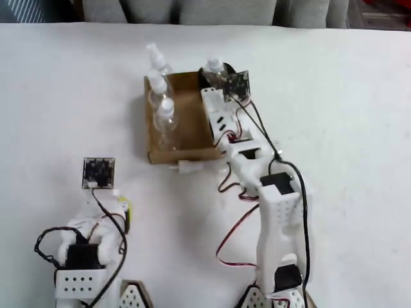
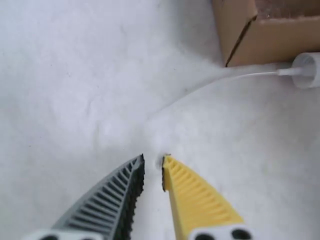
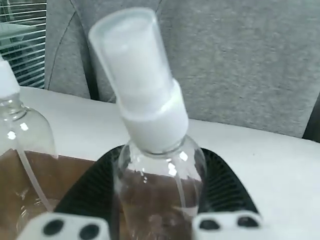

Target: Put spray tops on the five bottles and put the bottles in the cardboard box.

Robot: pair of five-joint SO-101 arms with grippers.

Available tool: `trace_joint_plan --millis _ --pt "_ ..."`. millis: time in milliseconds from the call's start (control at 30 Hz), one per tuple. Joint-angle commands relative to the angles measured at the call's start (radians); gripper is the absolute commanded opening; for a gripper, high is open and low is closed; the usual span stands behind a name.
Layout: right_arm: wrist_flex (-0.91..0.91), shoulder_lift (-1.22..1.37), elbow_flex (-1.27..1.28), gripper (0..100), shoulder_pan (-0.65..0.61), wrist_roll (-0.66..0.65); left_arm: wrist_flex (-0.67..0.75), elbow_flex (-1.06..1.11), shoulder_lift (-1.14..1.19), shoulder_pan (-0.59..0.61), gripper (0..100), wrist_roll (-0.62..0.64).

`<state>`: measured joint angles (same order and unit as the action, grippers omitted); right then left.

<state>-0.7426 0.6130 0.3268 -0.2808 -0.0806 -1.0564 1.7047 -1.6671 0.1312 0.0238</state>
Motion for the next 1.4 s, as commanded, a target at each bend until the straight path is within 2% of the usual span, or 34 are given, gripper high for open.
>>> trace_joint_plan --millis 0,100,500,667,867,933,1067,1367 --pt "-0.010 -0.016 -0.049 1.6 -0.010 0.060 0.037 -0.005 -0.010 -0.015 8 -0.012" --pt "-0.008 -0.016 -0.051 1.6 -0.010 0.130 0.037 -0.005 -0.010 -0.015 8 -0.012" --pt "-0.007 -0.016 -0.066 1.6 -0.008 0.129 0.037 -0.005 -0.010 -0.015 8 -0.012" --pt "0.068 -0.015 -0.117 1.6 -0.007 0.129 0.037 -0.005 -0.010 -0.015 8 -0.012" --pt "0.077 -0.015 -0.123 1.6 -0.007 0.129 0.037 -0.005 -0.010 -0.015 8 -0.012" --pt "0.076 -0.015 -0.124 1.6 -0.007 0.117 0.037 -0.005 -0.010 -0.015 8 -0.012" --pt "0.074 -0.015 -0.124 1.6 -0.007 0.005 0.037 -0.005 -0.010 -0.015 8 -0.012" --pt "0.079 0.004 -0.121 1.6 -0.007 0.026 0.037 -0.005 -0.010 -0.015 8 -0.012"
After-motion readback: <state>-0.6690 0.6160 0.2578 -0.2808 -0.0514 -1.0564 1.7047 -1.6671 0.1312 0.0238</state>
